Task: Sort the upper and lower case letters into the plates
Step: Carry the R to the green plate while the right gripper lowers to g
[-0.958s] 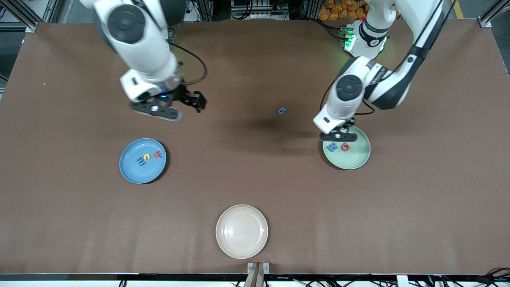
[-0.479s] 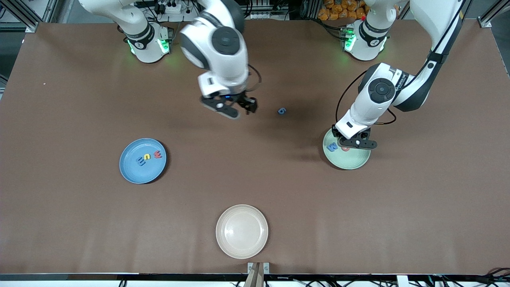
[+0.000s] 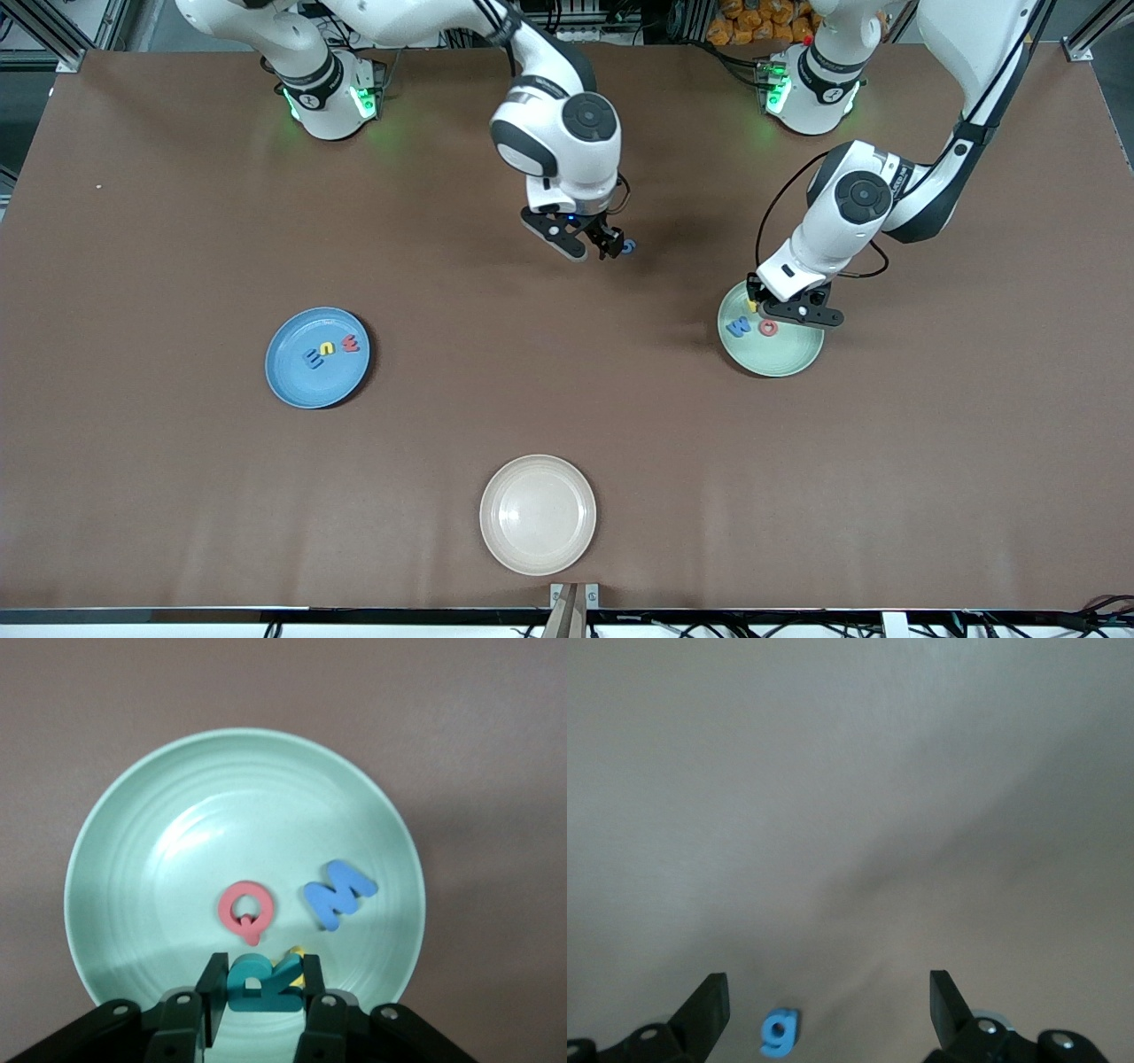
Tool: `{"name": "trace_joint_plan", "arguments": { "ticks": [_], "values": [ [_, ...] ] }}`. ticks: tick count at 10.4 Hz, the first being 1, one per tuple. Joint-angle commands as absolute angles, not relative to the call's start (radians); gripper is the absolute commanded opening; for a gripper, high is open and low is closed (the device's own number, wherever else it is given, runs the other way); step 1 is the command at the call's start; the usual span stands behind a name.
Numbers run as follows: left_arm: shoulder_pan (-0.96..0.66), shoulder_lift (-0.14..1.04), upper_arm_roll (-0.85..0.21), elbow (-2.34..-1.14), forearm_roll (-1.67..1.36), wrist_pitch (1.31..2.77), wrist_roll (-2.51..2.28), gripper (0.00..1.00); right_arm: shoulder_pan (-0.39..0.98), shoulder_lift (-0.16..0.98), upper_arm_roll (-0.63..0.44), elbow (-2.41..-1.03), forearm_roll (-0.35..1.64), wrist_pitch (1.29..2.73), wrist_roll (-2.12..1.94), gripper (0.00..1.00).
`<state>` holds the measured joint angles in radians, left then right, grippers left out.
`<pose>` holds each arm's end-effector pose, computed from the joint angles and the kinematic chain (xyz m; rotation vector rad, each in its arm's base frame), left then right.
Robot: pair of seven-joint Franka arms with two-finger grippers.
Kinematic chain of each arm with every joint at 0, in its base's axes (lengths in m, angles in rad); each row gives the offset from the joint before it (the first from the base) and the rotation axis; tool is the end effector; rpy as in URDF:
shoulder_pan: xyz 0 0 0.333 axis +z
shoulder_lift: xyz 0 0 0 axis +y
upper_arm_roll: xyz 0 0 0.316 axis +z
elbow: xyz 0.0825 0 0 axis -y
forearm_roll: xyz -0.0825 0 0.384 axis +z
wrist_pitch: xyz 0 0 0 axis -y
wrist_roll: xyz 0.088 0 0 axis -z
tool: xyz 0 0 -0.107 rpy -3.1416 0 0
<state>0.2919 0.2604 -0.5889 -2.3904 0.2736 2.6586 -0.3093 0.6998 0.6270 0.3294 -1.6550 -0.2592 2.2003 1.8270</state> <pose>0.4814 -0.1620 0.2340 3.0949 -0.3211 0.0949 0.3792 0.5632 0.2567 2.9147 -1.0548 0.0118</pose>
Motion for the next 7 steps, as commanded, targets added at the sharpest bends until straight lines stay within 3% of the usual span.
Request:
{"name": "trace_joint_plan", "arguments": {
  "ticks": [1,7],
  "values": [
    [0.304,0.242,-0.594,-2.443,0.25,2.723,-0.264,0.0,0.736,0.702,0.33,-1.58,-0.316,2.2,1.931,1.0],
    [0.417,0.244,-0.577,-2.47,0.252,2.727,-0.08,0.0,0.814,0.845,0.325,-1.439,-0.37,2.212,2.101,0.94]
  ]
}}
